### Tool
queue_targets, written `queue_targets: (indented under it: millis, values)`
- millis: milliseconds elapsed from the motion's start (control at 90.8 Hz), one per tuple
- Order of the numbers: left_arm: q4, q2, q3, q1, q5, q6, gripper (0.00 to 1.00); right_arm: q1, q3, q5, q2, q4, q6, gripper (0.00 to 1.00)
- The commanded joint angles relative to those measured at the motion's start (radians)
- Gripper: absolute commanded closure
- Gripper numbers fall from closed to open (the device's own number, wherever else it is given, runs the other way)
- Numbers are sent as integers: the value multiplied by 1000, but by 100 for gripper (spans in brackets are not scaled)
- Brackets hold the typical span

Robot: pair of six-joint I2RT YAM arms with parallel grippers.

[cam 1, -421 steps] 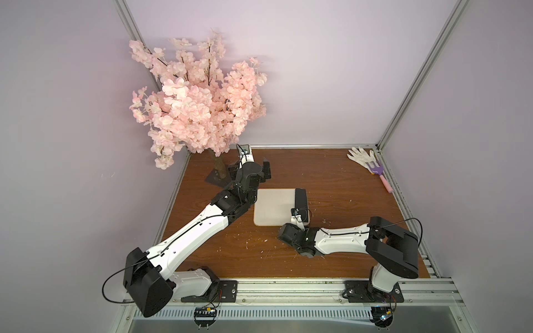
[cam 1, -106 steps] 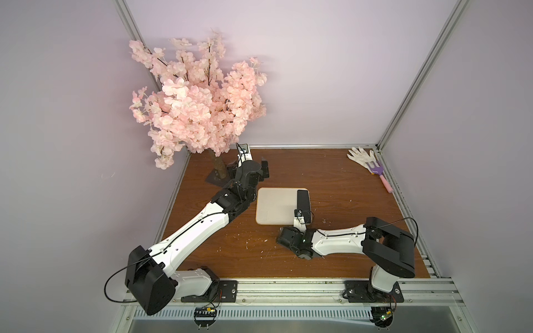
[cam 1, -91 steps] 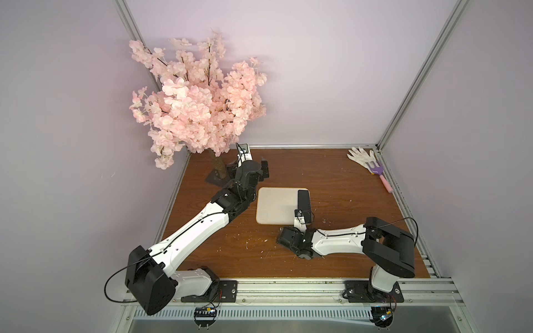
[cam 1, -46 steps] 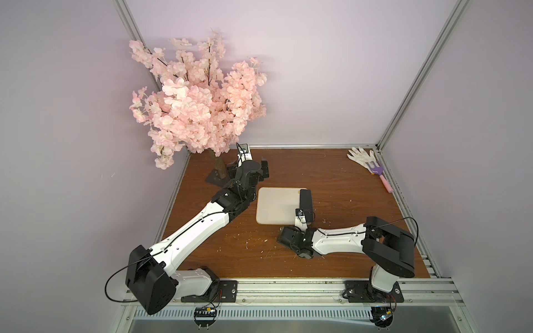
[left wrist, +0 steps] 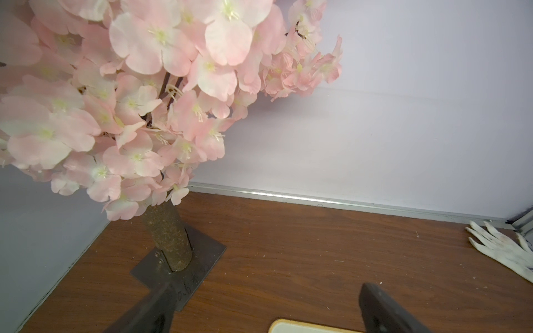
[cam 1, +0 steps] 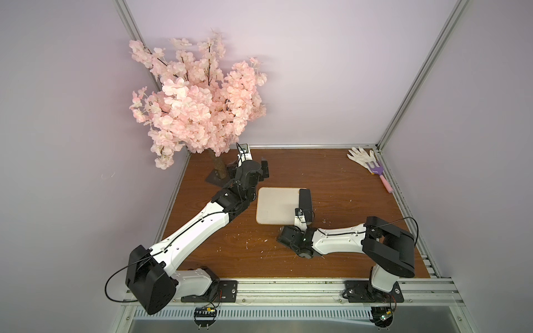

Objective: Align the knife with the edge of the cutting board
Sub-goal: Adjust the knife at the edge of the cutting board.

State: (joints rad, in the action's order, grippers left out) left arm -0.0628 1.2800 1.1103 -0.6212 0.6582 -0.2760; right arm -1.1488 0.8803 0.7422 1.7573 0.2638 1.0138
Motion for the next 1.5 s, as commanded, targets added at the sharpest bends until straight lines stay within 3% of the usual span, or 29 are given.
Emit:
queue_targets:
  millis: [0,1068,1244,1486]
  values:
    - [8,4,-4,15,0,-5,0,-1,2,51,-42,-19,-18,80]
    - [7,2,-4,19,-1,-5,0,-13,-20,39,-51,-35,-19,79]
    - [7,0,-4,19,-2,-5,0,-15,-18,36,-50,-38,-24,76]
    - [8,0,-4,21,1,-5,0,-14,-18,35,-47,-39,-25,66]
